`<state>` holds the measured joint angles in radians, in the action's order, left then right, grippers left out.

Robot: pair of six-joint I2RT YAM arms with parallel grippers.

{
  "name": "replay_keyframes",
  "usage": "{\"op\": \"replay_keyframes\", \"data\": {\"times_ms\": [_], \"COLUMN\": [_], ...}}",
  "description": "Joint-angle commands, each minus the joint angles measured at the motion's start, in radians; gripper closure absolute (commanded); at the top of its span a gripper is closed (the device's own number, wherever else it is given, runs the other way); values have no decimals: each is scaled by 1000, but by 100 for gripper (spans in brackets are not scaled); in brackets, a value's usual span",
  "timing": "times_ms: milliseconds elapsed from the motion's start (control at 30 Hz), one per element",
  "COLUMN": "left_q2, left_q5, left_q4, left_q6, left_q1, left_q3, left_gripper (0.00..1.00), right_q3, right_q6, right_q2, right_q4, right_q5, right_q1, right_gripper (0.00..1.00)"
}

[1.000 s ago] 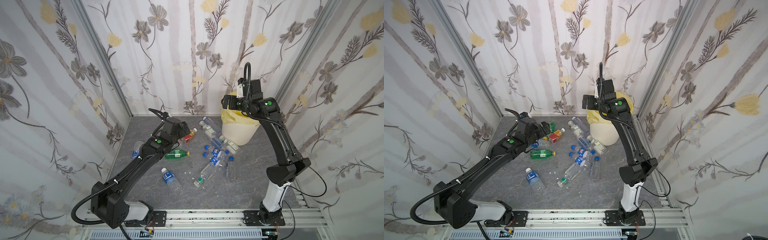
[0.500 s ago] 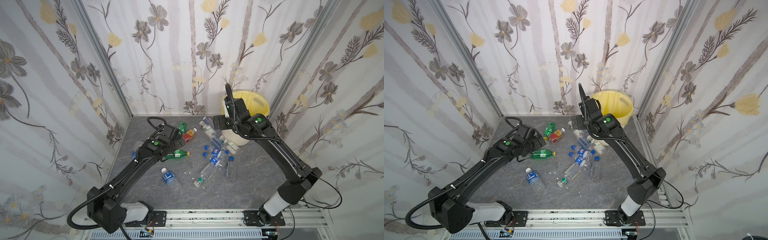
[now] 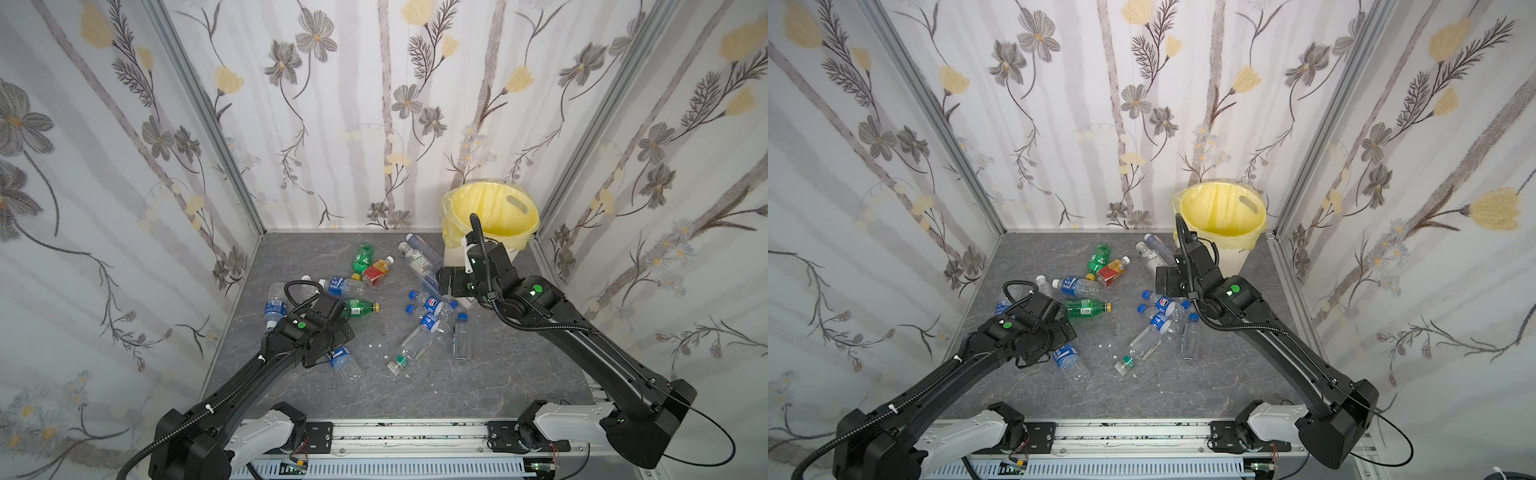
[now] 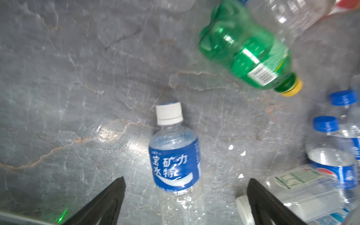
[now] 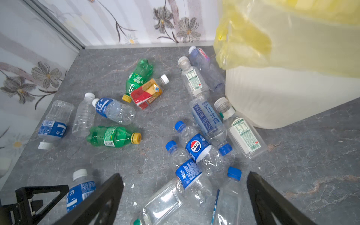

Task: Throw the plastic bottles in the bin
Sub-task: 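Close the left gripper on the blue-label water bottle while the right approaches, then lift the bottle with the left gripper while the right gripper closes on it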

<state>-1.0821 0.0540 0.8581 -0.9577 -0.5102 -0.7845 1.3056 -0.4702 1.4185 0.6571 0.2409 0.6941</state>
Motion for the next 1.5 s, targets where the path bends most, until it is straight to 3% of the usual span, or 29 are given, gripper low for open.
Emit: {"op": "replay_keyframes", "data": {"times_ms": [0,200,400,567,733,967,1233,1467], "left_q2": [-4,-38,-90,-132,-146,-173,-215,-193], "left_q5": [-42,-93,-118,-123,-122,-139,-143,-160], "left_q4": [11,-69,-138,-167,-202,-244,-271,-287], "left_q6": [-24,-14,-24,-5,14,39,53,46], "left_q1": [1,25,37,54,80,93,95,95], "left_q3": [27,43,75,94,103,118,128,112], "left_gripper": [0,0,0,2,12,18,44,50], "right_q3": [-47,-76,-112,-146,-183,-232,-272,-237], "right_q6": [-1,24,-26,-42,-54,-59,-78,-39], "right_q2": [-14,-15,-49,-67,-81,-110,-120,-64], "right_q4": [-75,-72,-105,-158,-189,-229,-238,-217], "right_q5": [17,53,139,53,1,-16,-25,-61], "right_q1": [19,58,67,68,70,96,110,110], "right_gripper": [0,0,0,0,0,0,0,0]}}
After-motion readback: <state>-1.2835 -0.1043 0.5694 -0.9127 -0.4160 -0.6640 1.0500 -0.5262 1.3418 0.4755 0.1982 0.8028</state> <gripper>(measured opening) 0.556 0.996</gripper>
